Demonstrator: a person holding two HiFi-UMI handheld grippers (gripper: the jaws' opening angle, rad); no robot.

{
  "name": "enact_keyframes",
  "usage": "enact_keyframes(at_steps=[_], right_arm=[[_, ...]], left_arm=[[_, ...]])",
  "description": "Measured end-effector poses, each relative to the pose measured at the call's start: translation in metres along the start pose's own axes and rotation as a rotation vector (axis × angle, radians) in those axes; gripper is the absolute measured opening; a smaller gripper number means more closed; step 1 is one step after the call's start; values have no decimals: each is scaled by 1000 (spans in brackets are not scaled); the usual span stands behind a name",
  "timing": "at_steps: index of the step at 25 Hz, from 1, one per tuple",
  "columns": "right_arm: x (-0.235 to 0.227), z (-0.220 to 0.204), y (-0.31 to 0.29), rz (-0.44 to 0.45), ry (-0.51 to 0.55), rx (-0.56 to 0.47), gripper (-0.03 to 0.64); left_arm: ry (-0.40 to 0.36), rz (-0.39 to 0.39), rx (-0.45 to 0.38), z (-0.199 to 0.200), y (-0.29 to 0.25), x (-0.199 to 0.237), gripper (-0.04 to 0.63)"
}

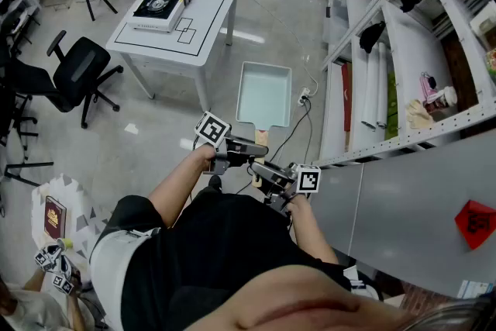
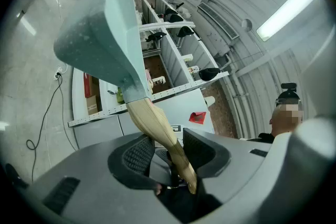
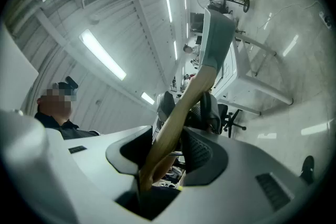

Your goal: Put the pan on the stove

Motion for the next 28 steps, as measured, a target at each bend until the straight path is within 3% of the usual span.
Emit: enact_keyframes(at_steps=[4, 7, 11, 18, 25, 28], right_arm=[[30, -21, 47, 10, 33, 30, 176], [30, -43, 74, 13, -33, 36, 176], [40, -58, 84, 22, -39, 70, 186], [56, -44, 101, 32, -37, 35, 186], [67, -40, 114, 54, -29, 75, 187], [64, -46, 124, 40, -35, 102, 186]], left_arm=[[-26, 22, -25, -35, -46, 1, 183], [4, 16, -23, -60, -70, 3, 183], [22, 28, 18, -81, -81, 0, 184], [-41, 37, 24, -73, -99, -10, 187], [-104, 74, 7, -72, -111, -10, 187], [-73, 117, -2, -81, -119, -3, 187]])
Point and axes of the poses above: the fingertips, and each gripper's own axes: y backward along the fingers, x to its left, z out of its top, the point moved 5 cm from there along y, backward along the fingers
